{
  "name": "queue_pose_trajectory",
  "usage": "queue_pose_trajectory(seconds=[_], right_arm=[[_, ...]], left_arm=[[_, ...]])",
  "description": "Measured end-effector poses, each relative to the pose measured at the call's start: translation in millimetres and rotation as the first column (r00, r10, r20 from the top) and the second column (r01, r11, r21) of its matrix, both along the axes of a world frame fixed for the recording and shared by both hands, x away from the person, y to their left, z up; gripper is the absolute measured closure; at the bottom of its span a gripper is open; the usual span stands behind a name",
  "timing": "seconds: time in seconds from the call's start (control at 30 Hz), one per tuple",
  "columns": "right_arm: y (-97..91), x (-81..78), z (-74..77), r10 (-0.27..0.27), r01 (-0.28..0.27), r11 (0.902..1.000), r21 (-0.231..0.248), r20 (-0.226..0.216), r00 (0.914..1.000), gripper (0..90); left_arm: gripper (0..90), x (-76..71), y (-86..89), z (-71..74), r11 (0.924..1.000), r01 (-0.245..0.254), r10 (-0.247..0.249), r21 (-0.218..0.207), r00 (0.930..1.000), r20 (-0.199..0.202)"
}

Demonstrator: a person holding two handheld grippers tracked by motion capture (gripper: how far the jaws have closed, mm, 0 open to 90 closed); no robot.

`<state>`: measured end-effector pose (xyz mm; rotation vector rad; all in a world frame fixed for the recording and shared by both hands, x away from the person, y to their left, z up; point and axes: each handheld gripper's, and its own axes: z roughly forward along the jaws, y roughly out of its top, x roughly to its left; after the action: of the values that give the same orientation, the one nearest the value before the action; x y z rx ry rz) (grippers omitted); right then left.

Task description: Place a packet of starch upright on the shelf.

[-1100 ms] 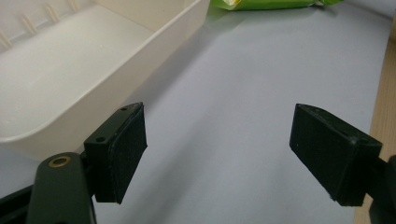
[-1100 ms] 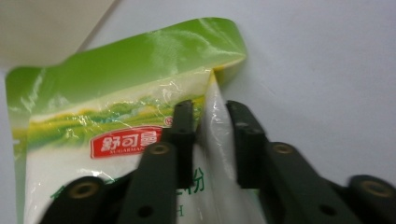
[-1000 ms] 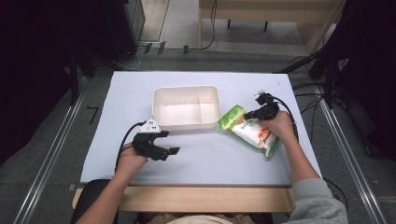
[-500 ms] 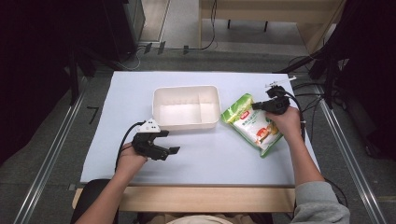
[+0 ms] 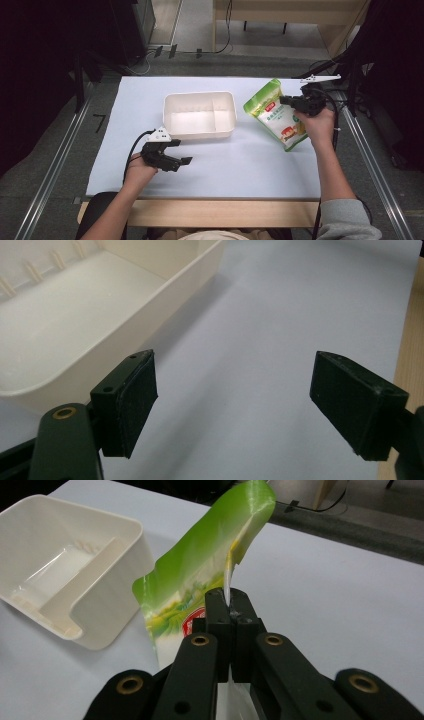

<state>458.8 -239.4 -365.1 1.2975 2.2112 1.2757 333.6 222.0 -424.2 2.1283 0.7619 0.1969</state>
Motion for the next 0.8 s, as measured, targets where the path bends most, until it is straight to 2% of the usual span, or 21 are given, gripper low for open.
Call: queue_pose_trajectory(seconds=[0.1,0.33,0.6,0.63,0.8], right_arm=[[-4.0,-4.6,9.6,-0.023,0.023,0.9997,0.007,0.022,0.9995,90.0],[-2.8,-9.5,23.0,-0.036,0.036,0.9993,0.011,0.051,0.9980,90.0],[11.4,-10.5,31.0,-0.020,0.021,0.9997,-0.012,0.055,0.9983,90.0],[16.6,-9.7,34.2,-0.013,0.015,0.9993,-0.034,0.043,0.9990,90.0],[24.0,-6.9,45.3,-0.007,0.009,0.9992,-0.039,0.044,0.9990,90.0]], left_arm=[[19.7,0.2,0.1,0.1,1.0000,-0.001,0.001,0.002,1.0000,-0.003],[19.7,0.5,-0.2,0.1,1.0000,-0.003,0.003,0.004,1.0000,-0.004],[19.7,1.4,-0.6,-0.1,0.9999,-0.008,0.008,-0.011,1.0000,-0.004],[19.7,1.9,-0.8,-0.1,0.9999,-0.002,0.002,-0.010,1.0000,-0.002],[19.7,3.3,-2.3,-0.3,0.9999,0.004,-0.004,-0.009,1.0000,-0.007]])
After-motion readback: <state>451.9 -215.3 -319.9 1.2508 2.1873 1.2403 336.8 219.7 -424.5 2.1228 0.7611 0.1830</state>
